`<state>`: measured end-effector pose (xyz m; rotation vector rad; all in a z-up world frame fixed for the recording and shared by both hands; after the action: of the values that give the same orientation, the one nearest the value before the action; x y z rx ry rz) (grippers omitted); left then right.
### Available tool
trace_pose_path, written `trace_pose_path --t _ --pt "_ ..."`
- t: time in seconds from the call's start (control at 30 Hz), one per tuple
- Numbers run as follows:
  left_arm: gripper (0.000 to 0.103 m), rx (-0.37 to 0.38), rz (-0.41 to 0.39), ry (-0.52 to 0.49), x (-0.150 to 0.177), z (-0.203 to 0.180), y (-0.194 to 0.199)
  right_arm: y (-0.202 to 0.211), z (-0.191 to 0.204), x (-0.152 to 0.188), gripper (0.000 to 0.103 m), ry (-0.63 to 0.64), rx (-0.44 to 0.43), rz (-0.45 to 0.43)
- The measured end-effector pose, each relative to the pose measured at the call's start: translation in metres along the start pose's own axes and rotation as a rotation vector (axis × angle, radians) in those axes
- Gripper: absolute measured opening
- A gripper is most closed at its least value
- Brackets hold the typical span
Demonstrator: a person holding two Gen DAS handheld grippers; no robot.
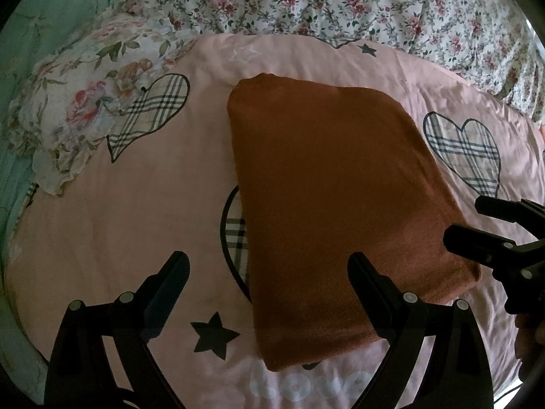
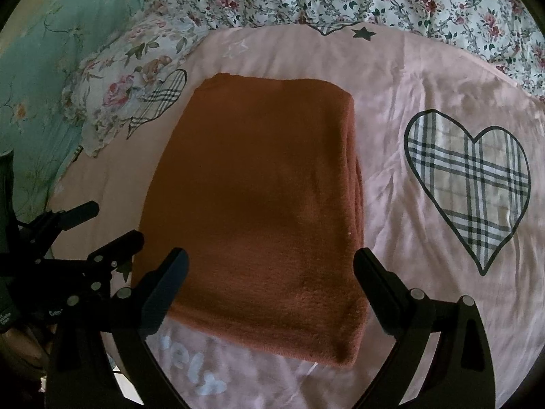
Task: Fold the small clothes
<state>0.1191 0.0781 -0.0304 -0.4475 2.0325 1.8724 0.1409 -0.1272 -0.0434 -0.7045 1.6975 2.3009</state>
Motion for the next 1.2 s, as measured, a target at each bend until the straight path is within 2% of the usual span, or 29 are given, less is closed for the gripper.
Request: trace_pose_path --t 1.2 --pt "0.095 0.007 -0.001 -0.002 -0.0013 -0.0050 0.0008 0.0039 -0.0039 -0.0029 0.097 -0.011 0.001 -0.017"
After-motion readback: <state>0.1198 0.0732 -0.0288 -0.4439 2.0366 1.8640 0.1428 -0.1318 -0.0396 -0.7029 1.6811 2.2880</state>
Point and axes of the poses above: each gripper's, at about its wrist camera, not at the fingertips, and y roughly against the way its jaws point, z to its left, x to its underside, the point moved 3 cm from there along -y, roughly the way its jaws point, and after that the axes turned 9 degrees about x, right-handed, at the moved point
